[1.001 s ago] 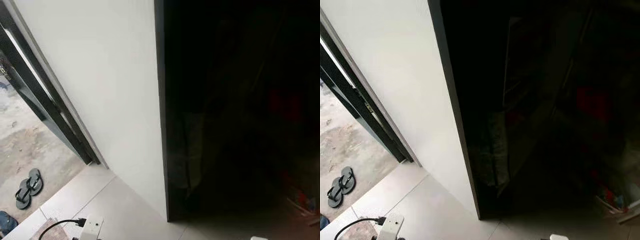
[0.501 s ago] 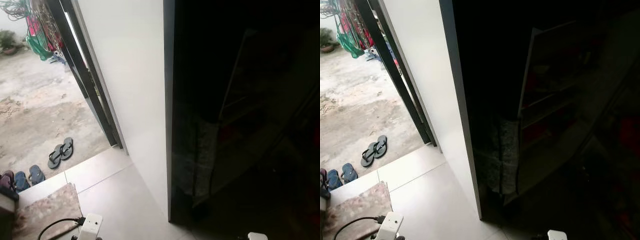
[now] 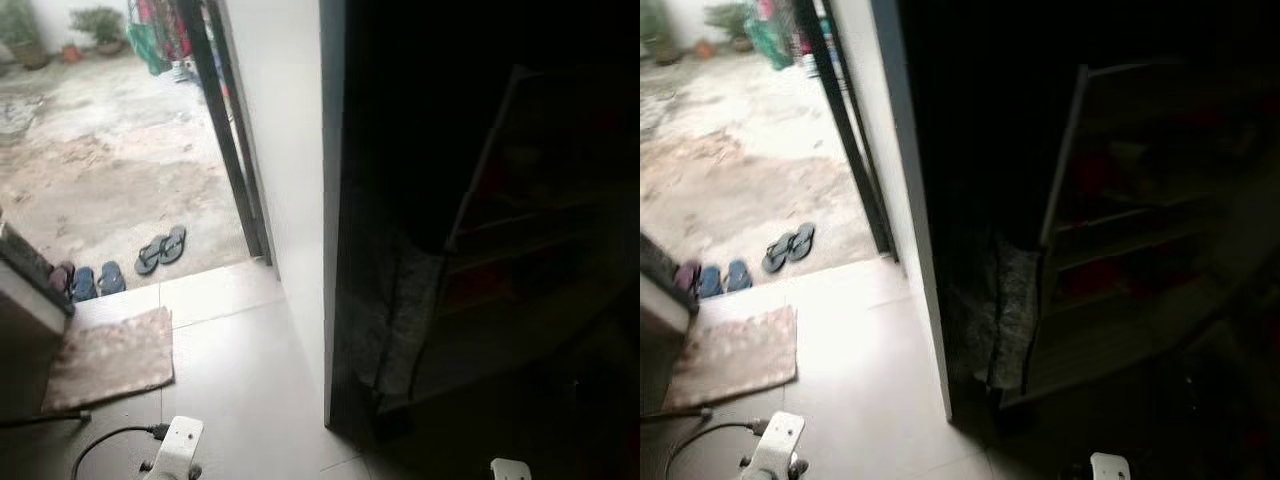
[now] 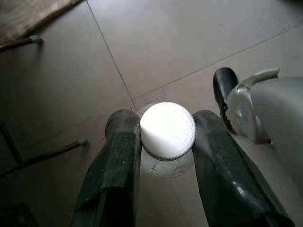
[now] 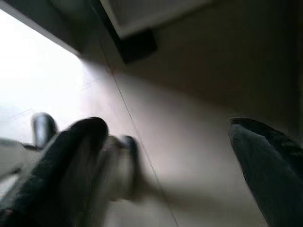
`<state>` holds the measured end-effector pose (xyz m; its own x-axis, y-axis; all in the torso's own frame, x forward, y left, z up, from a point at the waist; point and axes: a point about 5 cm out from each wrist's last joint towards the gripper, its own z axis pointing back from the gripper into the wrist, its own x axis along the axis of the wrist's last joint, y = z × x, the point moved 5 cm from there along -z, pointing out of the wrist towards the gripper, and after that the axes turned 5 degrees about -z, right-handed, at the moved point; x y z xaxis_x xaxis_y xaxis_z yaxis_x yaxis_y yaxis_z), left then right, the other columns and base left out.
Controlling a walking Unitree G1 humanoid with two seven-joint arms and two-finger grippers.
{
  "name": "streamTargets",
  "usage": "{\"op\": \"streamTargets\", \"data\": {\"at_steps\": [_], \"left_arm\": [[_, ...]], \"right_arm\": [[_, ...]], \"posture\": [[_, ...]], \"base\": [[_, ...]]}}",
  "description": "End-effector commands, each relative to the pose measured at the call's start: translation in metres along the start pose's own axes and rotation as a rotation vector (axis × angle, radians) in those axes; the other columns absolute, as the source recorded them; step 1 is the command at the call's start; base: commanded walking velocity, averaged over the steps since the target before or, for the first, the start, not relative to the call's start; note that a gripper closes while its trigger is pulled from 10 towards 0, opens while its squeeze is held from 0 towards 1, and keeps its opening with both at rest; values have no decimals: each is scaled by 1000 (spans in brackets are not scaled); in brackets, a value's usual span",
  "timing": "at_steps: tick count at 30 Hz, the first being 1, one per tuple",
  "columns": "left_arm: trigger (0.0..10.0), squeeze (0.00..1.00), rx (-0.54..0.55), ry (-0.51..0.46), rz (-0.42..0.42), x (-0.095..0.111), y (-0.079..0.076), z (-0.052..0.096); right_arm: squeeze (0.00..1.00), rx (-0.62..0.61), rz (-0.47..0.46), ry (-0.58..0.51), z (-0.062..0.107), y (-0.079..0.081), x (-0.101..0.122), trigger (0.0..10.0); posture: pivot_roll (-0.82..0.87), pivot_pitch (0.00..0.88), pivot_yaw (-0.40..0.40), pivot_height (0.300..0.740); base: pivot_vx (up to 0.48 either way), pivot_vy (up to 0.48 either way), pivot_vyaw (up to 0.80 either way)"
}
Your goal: Restocking fridge
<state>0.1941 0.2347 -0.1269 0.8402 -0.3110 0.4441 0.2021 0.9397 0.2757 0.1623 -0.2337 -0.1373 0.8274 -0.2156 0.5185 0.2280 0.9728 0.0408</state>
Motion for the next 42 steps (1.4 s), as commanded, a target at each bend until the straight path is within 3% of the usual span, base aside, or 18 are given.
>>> {"op": "streamTargets", "data": {"at_steps": [1, 42], "left_arm": [[10000, 0, -3, -38, 4, 15, -2, -1], [10000, 0, -1, -39, 4, 15, -2, -1]], "right_arm": [[0, -32, -21, 51, 5, -13, -19, 10000], [0, -37, 36, 75, 5, -15, -20, 10000]], "posture": [[8, 84, 18, 740], [12, 89, 19, 740]], "base": [[0, -270, 0], [0, -263, 0]]}}
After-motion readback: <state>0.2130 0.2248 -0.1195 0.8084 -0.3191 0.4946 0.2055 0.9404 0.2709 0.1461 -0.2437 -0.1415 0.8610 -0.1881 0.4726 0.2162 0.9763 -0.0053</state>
